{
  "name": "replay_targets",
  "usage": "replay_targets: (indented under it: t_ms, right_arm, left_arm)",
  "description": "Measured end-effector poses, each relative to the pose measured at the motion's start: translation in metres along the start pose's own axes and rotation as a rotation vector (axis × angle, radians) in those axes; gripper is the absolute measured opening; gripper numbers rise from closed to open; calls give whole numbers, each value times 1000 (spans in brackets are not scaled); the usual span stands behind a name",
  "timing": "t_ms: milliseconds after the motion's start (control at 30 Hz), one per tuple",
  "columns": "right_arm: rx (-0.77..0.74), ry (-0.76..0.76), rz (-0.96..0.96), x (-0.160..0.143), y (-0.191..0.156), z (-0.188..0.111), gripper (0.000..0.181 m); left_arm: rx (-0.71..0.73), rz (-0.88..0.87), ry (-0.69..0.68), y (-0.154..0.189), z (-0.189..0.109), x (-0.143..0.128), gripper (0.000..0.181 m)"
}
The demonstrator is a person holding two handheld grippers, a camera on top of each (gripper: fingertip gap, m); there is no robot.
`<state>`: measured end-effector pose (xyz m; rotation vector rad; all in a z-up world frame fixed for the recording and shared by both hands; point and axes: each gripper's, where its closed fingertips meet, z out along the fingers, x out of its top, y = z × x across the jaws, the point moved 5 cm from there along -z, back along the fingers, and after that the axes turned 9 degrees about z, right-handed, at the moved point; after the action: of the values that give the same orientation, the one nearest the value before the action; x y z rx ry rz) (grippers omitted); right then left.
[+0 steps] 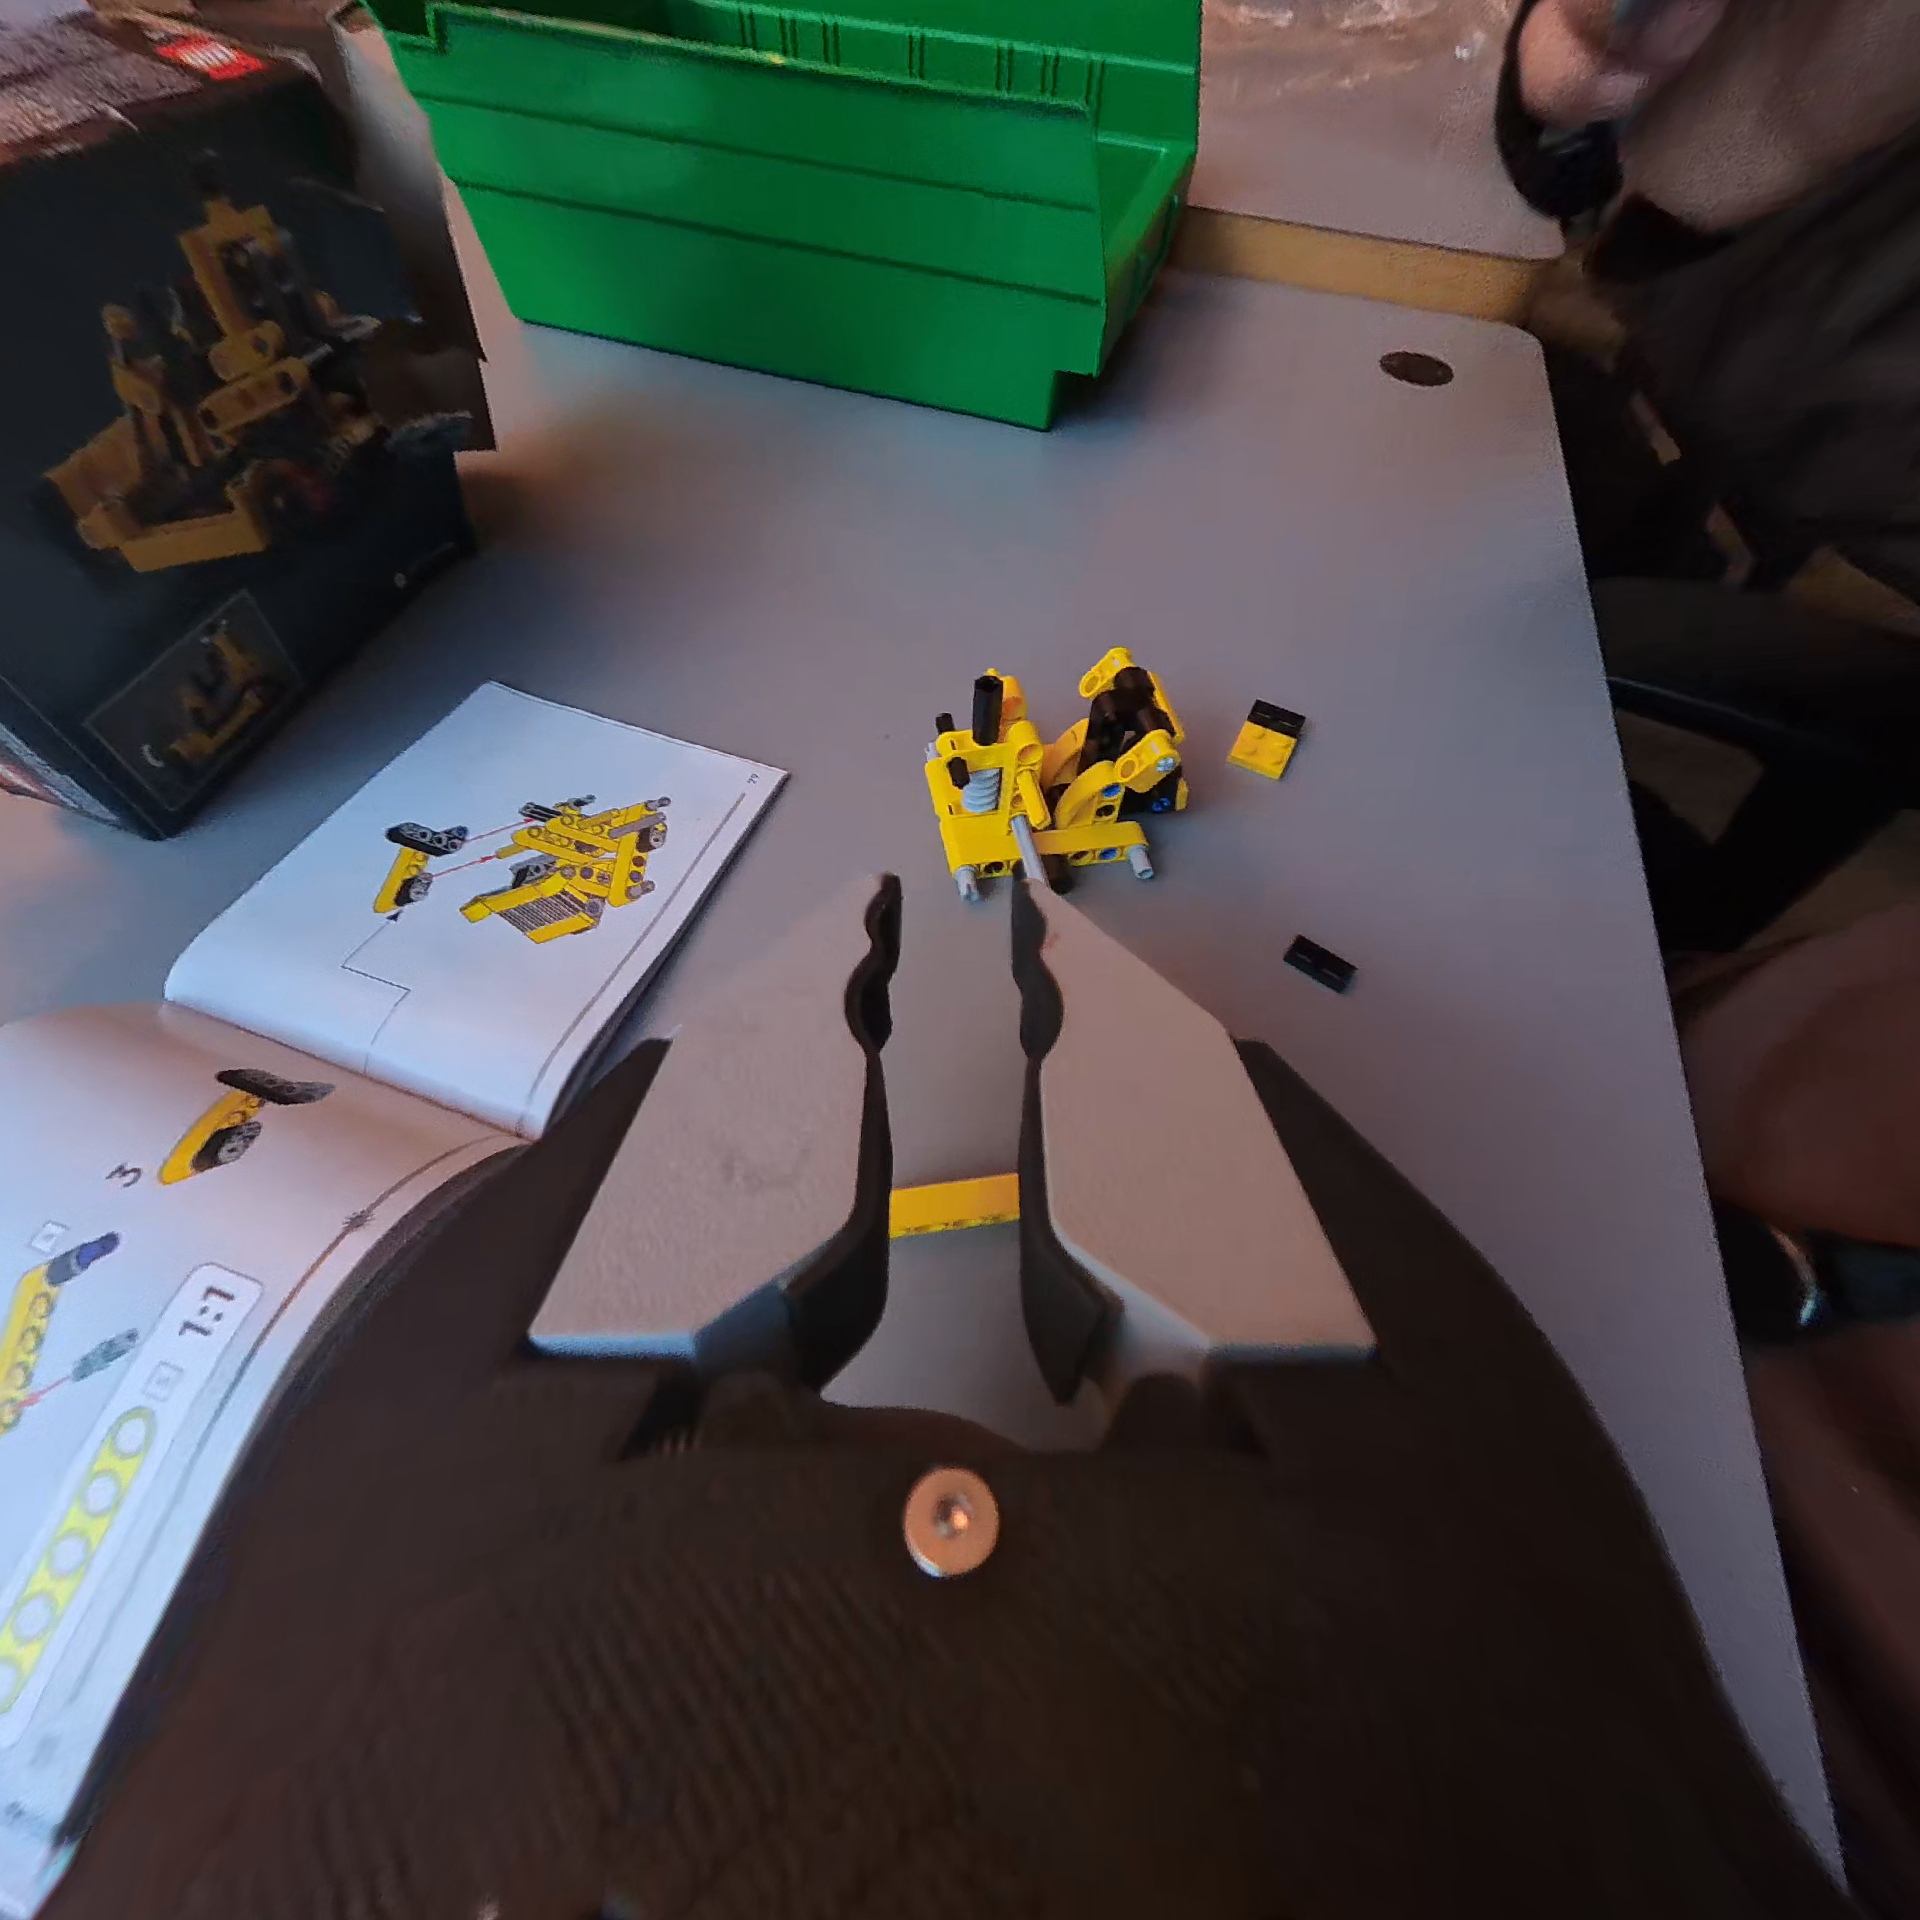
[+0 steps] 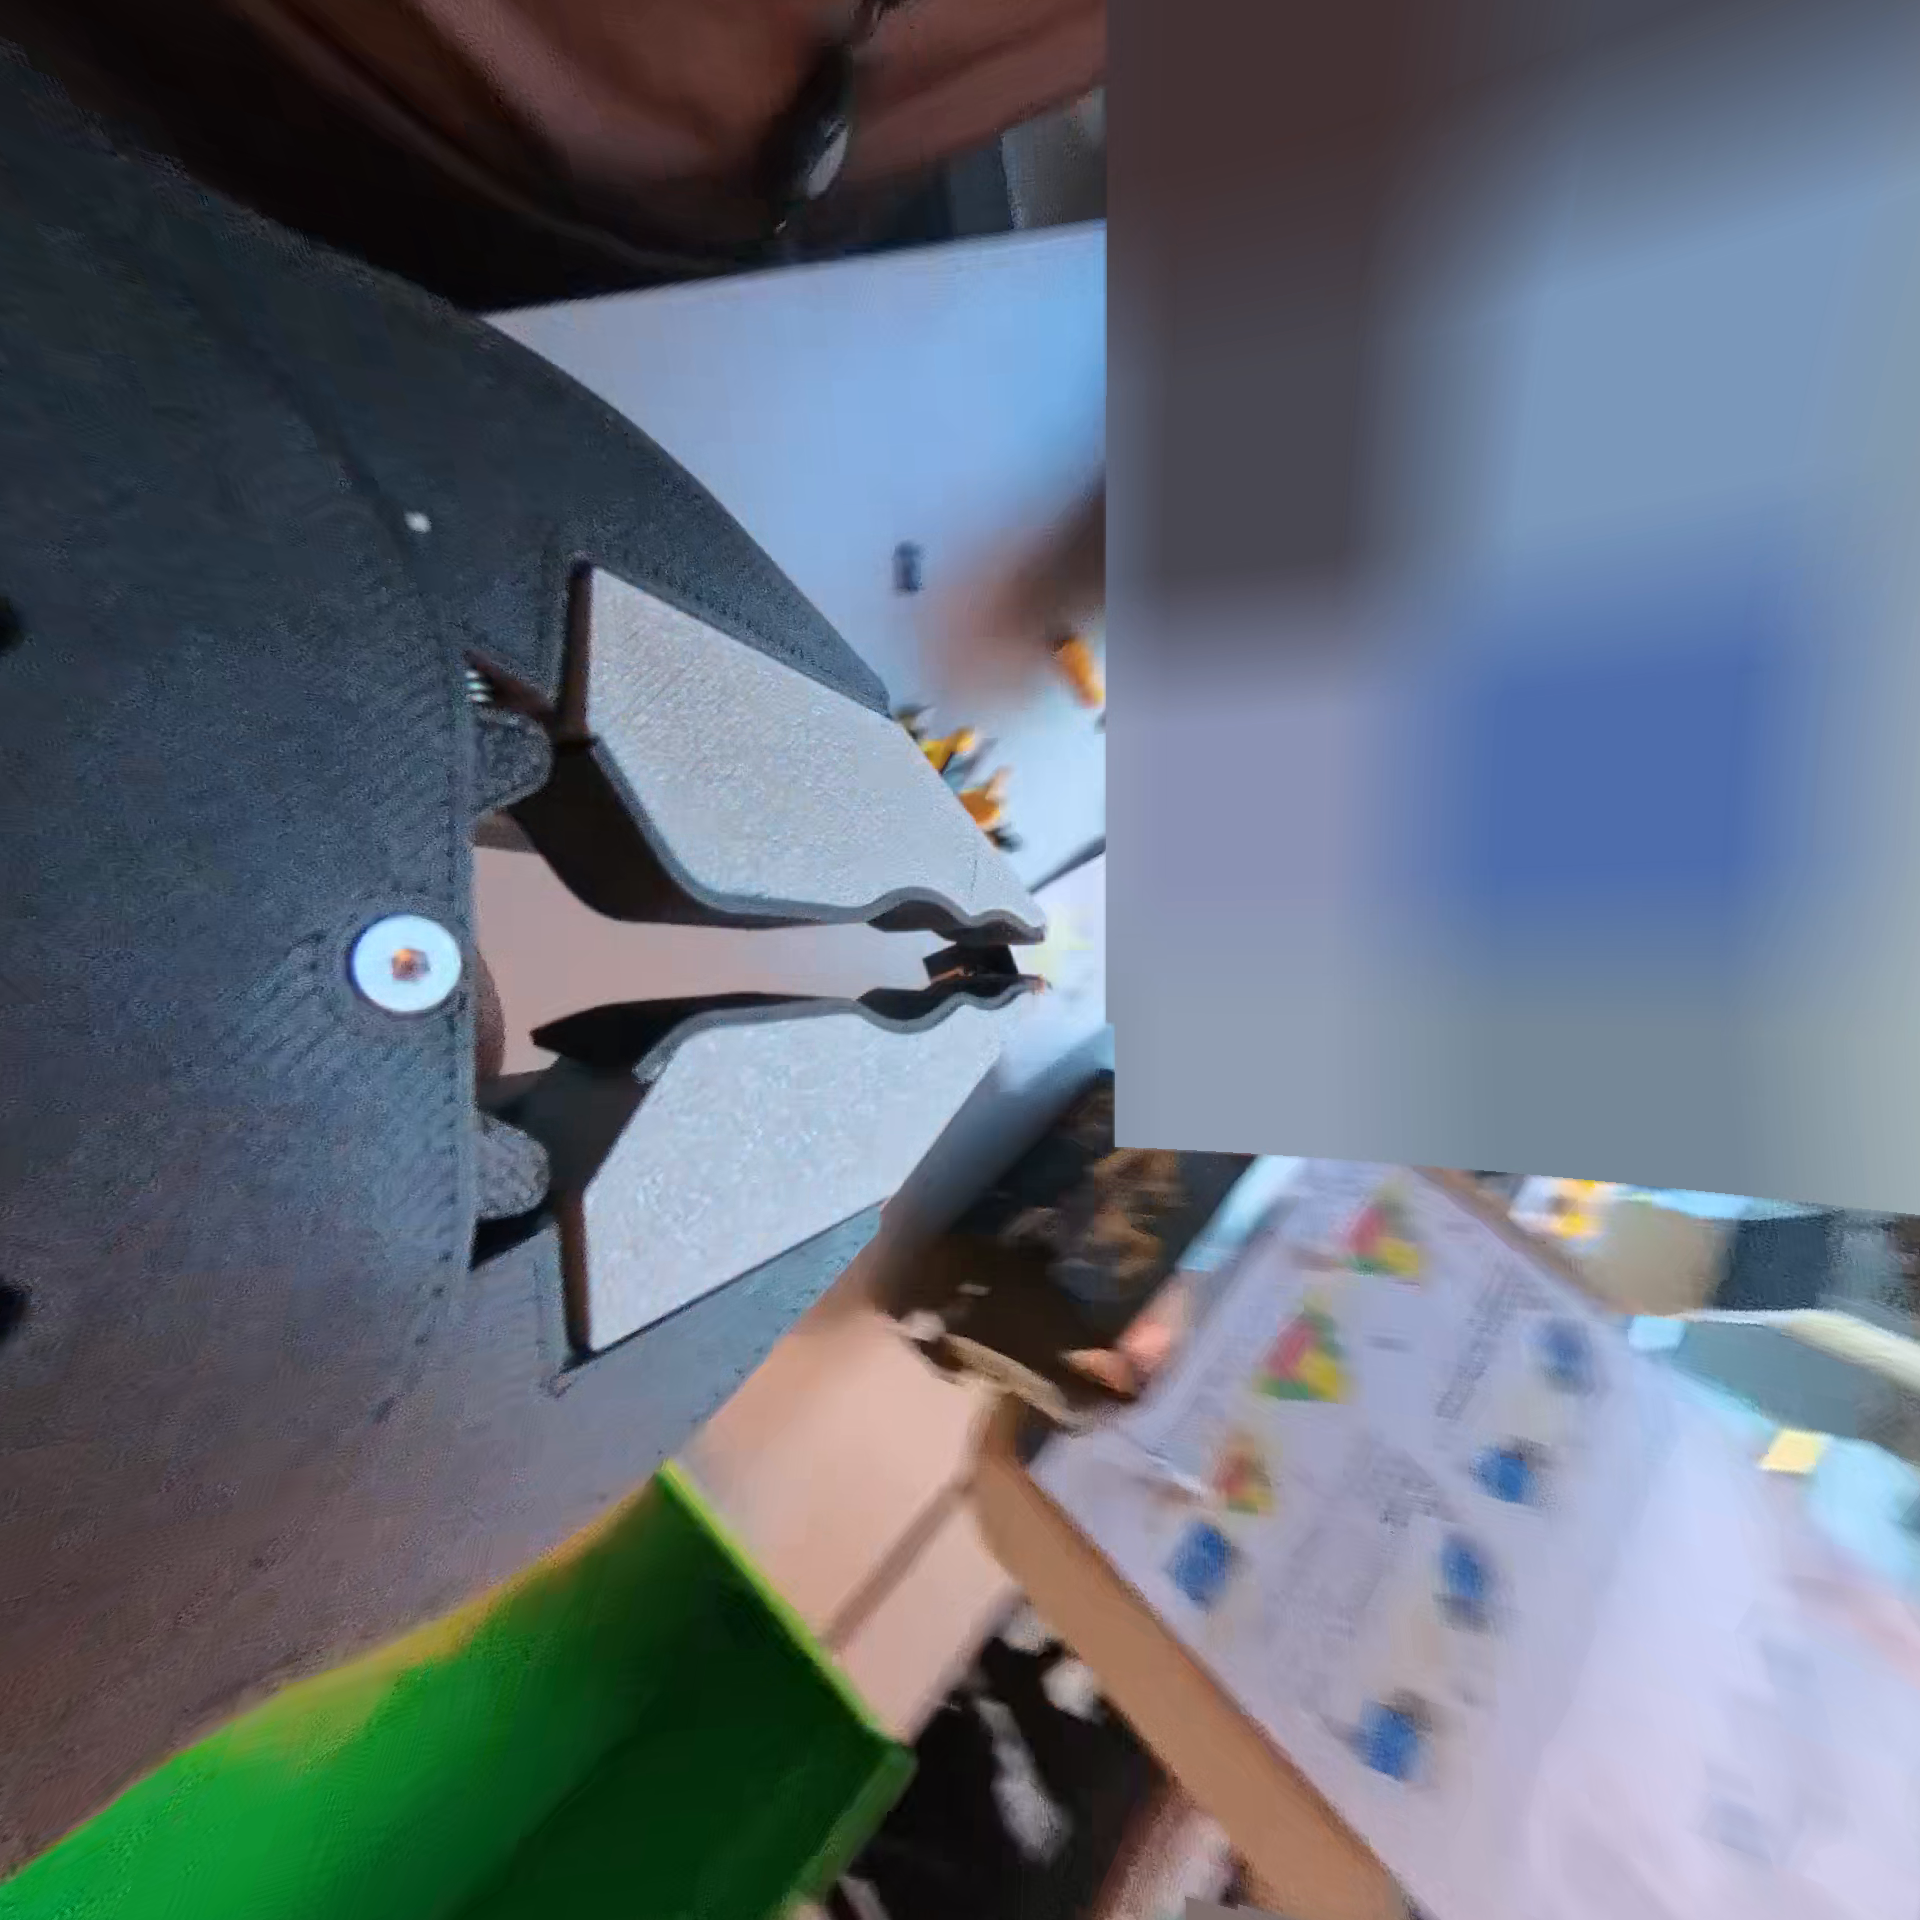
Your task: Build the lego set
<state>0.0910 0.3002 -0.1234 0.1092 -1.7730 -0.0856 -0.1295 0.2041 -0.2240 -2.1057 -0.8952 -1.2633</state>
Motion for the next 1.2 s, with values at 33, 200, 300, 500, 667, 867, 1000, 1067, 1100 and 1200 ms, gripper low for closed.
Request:
replay_targets:
  t_ms: [33, 200, 300, 500, 667, 867, 1000, 1067, 1100, 1200]
  right_arm:
    - [-19, -144, 40, -33, 8, 16, 0]
    - [-173, -251, -30, -73, 21, 32, 41]
    - [-125, -55, -17, -26, 23, 16, 115]
    - [-106, -209, 244, -59, 46, -2, 101]
    - [-158, -212, 385, -71, 53, -16, 111]
    - [-166, -292, 392, -78, 40, -10, 122]
    - [-64, -309, 366, -70, 12, 8, 124]
    - [-29, -270, 345, -61, -4, 20, 121]
    - [-24, -257, 316, -57, -12, 26, 122]
    - [-27, -313, 255, -57, -28, 42, 128]
  left_arm:
    - [-10, 5, -12, 2, 2, -2, 18]
    - [-30, 35, -24, 7, 3, -2, 15]
    - [-42, 11, -36, 6, 4, -4, 14]
    - [-40, 30, -49, 8, 6, -4, 15]
    - [-45, 24, -58, 7, 7, -5, 15]
    - [-47, 21, -65, 7, 7, -6, 15]
    - [-51, 13, -61, 6, 7, -5, 16]
    - [-49, 12, -60, 6, 7, -5, 16]
    - [-47, 13, -61, 6, 7, -5, 16]
    - [-46, 29, -63, 8, 7, -5, 16]
